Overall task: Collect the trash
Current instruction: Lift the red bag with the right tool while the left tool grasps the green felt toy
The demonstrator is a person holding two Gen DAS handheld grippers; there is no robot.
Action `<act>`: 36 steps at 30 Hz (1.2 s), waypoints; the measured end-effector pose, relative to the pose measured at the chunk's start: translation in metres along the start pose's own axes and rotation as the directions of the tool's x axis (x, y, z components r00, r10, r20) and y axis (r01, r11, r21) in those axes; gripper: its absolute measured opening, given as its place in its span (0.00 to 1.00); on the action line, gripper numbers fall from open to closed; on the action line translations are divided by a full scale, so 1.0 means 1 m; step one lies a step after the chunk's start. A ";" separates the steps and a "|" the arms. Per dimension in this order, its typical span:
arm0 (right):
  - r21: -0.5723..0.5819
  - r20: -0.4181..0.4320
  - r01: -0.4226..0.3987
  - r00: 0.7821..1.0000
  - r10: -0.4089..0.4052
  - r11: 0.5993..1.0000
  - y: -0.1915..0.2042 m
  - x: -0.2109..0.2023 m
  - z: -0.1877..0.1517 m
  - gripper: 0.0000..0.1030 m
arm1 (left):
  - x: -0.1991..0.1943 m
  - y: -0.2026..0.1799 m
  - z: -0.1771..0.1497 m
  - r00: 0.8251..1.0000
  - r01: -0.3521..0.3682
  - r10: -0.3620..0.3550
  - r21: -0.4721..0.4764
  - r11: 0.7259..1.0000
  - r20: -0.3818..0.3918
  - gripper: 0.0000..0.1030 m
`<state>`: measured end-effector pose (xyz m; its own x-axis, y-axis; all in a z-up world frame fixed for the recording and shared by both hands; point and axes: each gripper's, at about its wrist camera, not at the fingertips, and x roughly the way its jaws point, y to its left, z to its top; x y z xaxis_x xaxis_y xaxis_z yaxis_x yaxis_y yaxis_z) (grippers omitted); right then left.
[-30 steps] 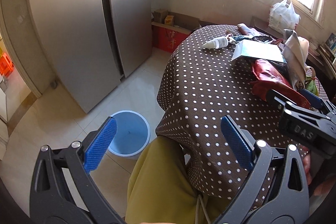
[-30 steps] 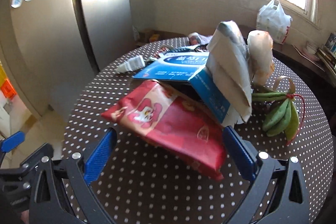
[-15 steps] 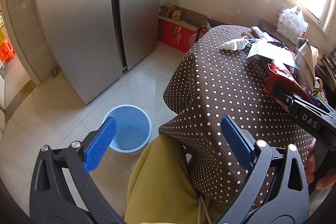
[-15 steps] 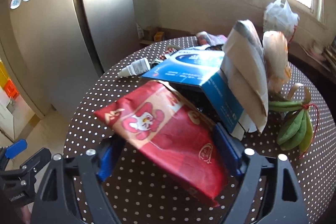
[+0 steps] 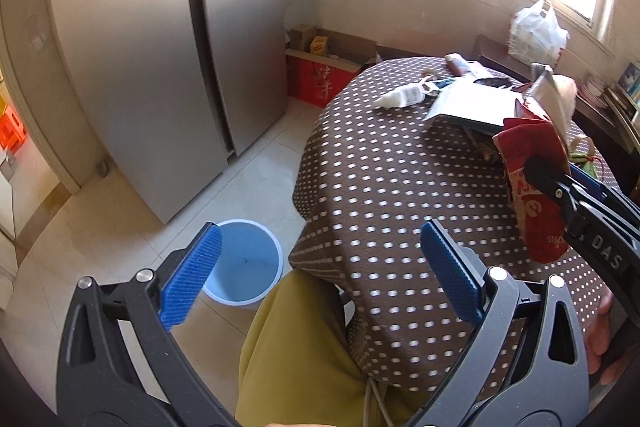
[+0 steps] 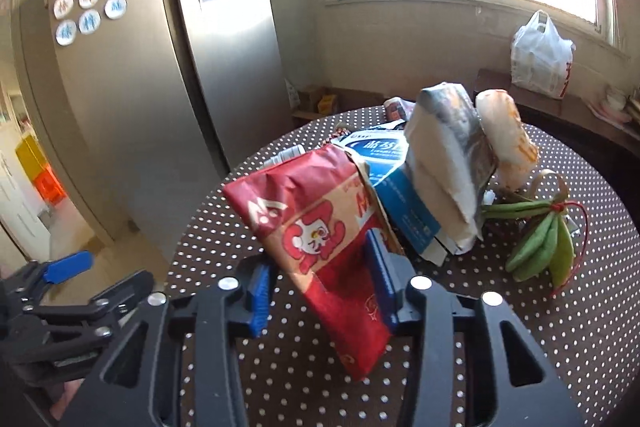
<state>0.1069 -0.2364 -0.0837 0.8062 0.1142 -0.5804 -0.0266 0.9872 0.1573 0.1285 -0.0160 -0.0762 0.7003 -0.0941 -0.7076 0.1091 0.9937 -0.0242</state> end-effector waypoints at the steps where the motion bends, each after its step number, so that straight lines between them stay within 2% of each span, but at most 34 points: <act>1: 0.016 0.011 -0.009 1.000 0.009 1.000 -0.006 -0.006 0.000 0.36 | -0.002 -0.005 0.001 1.000 0.004 -0.004 0.012 1.000 0.007 0.94; 7: 0.105 0.070 -0.050 0.997 0.043 0.993 -0.037 -0.036 -0.001 0.32 | -0.012 -0.041 0.008 0.998 0.045 -0.048 0.090 0.995 0.039 0.94; 12: 0.166 0.144 -0.017 0.990 -0.007 0.986 -0.069 -0.070 -0.005 0.29 | -0.015 -0.079 0.012 0.994 0.096 -0.104 0.164 0.982 0.038 0.94; 15: 0.213 0.182 0.019 0.982 -0.059 0.977 -0.090 -0.088 -0.010 0.14 | -0.017 -0.111 0.015 0.987 0.150 -0.160 0.225 0.963 0.030 0.94; 17: 0.244 0.202 0.046 0.975 -0.097 0.969 -0.106 -0.100 -0.013 0.14 | -0.018 -0.131 0.017 0.978 0.192 -0.205 0.259 0.947 0.024 0.94; 19: 0.285 0.215 0.067 0.968 -0.132 0.956 -0.123 -0.111 -0.018 0.08 | -0.019 -0.153 0.018 0.966 0.246 -0.259 0.297 0.923 0.006 0.94; 21: 0.314 0.215 0.076 0.965 -0.149 0.946 -0.137 -0.117 -0.021 0.07 | -0.016 -0.176 0.019 0.952 0.296 -0.306 0.333 0.895 -0.025 0.94; 23: 0.322 0.193 0.105 0.966 -0.174 0.941 -0.147 -0.117 -0.025 0.09 | -0.011 -0.190 0.018 0.950 0.305 -0.308 0.349 0.886 -0.049 0.94; 24: 0.333 0.179 0.117 0.966 -0.185 0.936 -0.152 -0.117 -0.027 0.18 | -0.009 -0.196 0.017 0.950 0.305 -0.306 0.352 0.885 -0.054 0.94; 25: 0.345 0.170 0.117 0.968 -0.185 0.931 -0.156 -0.117 -0.030 0.55 | -0.009 -0.198 0.016 0.949 0.308 -0.309 0.356 0.882 -0.056 0.94; 26: 0.356 0.164 0.107 0.971 -0.175 0.928 -0.160 -0.115 -0.033 0.78 | -0.009 -0.199 0.015 0.948 0.313 -0.313 0.364 0.877 -0.059 0.94; 27: 0.369 0.169 0.095 0.971 -0.167 0.925 -0.165 -0.114 -0.035 0.96 | -0.008 -0.198 0.013 0.948 0.312 -0.311 0.369 0.876 -0.062 0.94; 30: 0.389 0.139 0.085 0.979 -0.149 0.917 -0.171 -0.102 -0.038 0.96 | -0.009 -0.188 0.012 0.959 0.277 -0.279 0.360 0.891 -0.048 0.94; 34: 0.350 0.060 0.084 0.992 -0.112 0.933 -0.156 -0.072 -0.038 0.96 | -0.011 -0.162 0.017 0.972 0.228 -0.236 0.315 0.921 -0.015 0.94; 36: 0.361 0.021 0.068 0.997 -0.081 0.930 -0.150 -0.055 -0.036 0.96 | -0.009 -0.151 0.017 0.985 0.157 -0.170 0.316 0.936 0.015 0.94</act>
<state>0.0448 -0.3867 -0.1043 0.8177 0.0320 -0.5747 0.2431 0.8859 0.3952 0.1175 -0.1663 -0.0543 0.6821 -0.2630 -0.6823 0.4346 0.8962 0.0891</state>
